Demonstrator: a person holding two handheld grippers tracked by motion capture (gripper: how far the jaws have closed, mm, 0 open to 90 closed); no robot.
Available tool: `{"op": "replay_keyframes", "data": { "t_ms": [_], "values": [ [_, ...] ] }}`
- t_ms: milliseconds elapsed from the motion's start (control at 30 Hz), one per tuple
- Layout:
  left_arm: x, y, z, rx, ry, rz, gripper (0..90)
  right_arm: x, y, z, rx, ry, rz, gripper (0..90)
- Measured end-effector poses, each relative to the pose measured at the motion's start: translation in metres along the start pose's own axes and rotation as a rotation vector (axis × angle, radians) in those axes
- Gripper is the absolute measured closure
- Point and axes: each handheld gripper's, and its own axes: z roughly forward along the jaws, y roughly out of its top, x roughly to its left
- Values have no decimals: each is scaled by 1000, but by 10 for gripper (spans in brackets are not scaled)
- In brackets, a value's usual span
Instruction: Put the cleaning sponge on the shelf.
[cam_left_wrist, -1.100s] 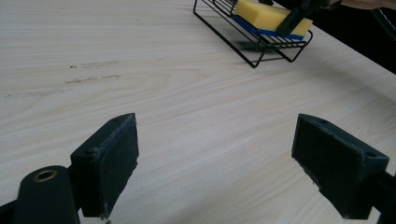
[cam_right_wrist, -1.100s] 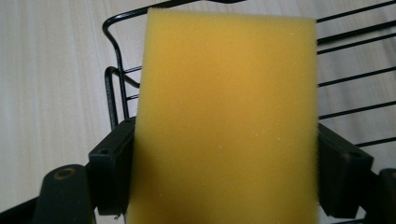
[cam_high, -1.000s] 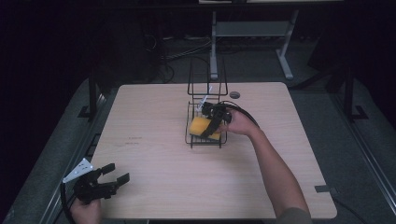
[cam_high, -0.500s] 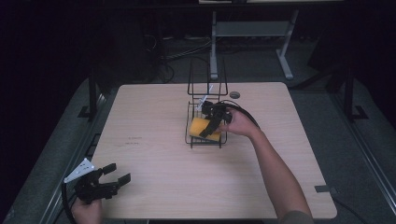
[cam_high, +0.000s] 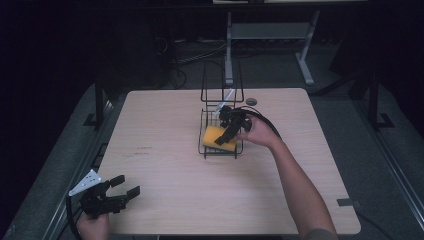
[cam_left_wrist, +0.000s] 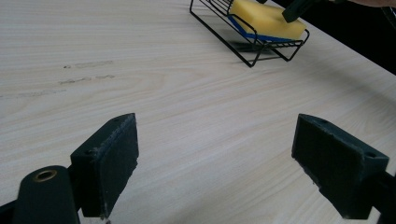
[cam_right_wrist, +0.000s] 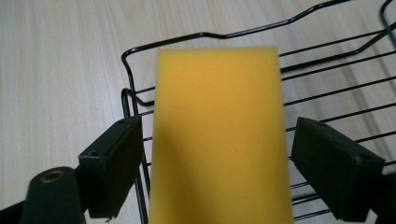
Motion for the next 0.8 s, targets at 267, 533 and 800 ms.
{"op": "replay_keyframes", "data": {
  "t_ms": [267, 533, 800],
  "values": [
    [-1, 0, 1, 4, 1, 3, 140, -3, -9, -5, -28, 8, 40, 166],
    [-1, 1, 0, 1, 0, 2, 140, -4, -13, -8, -61, 1, 43, 166],
    [-2, 1, 1, 0, -3, 6, 140, -4, -22, -11, -82, -11, 71, 167]
  ]
}}
